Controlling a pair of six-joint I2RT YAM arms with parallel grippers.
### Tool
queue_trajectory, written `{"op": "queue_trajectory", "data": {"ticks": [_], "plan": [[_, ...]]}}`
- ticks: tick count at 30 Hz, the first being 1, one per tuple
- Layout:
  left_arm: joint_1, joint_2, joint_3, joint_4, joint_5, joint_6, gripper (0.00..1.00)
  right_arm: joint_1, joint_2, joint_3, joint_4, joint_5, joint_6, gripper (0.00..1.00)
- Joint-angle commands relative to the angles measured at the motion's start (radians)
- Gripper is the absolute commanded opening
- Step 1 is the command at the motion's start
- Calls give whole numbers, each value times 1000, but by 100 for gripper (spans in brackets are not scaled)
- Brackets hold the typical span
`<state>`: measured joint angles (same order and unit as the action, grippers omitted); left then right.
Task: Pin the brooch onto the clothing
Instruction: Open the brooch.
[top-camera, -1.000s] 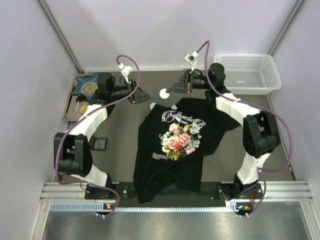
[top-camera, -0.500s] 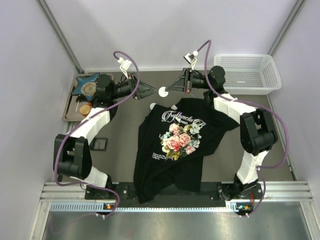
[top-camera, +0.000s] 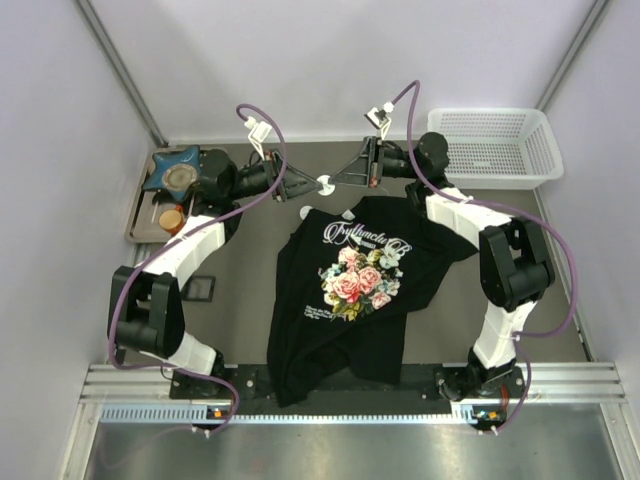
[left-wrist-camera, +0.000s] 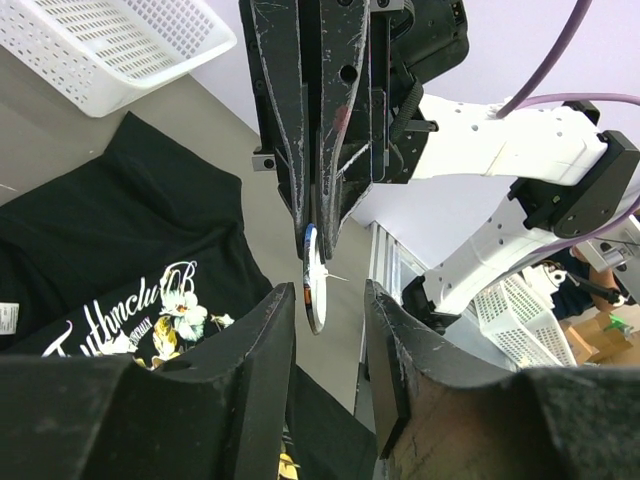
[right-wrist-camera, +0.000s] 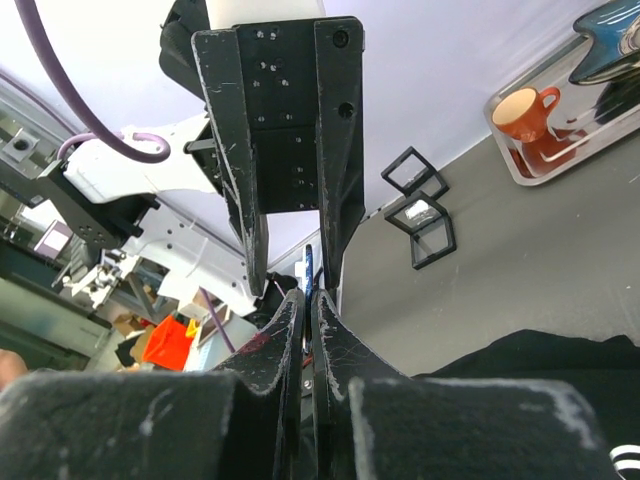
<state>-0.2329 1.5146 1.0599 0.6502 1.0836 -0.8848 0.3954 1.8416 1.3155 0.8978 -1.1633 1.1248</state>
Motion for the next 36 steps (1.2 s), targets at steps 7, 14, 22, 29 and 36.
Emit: {"op": "queue_trajectory", "data": {"ticks": [7, 14, 22, 29, 36], "plan": [[1, 4, -3, 3, 2, 24, 30, 5, -28, 18, 43, 4, -20, 0], [3, 10, 2, -18, 9, 35, 3, 5, -30, 21, 43, 2, -25, 0], [18, 15, 23, -90, -53, 36, 0, 0, -131, 143, -654, 150, -639, 38], [29, 21, 46, -233, -123, 93, 0, 43, -211, 165, -878, 312, -1066, 33], [29, 27, 69, -284, -123, 119, 0, 141, -239, 154, -999, 413, -1293, 36]]}}
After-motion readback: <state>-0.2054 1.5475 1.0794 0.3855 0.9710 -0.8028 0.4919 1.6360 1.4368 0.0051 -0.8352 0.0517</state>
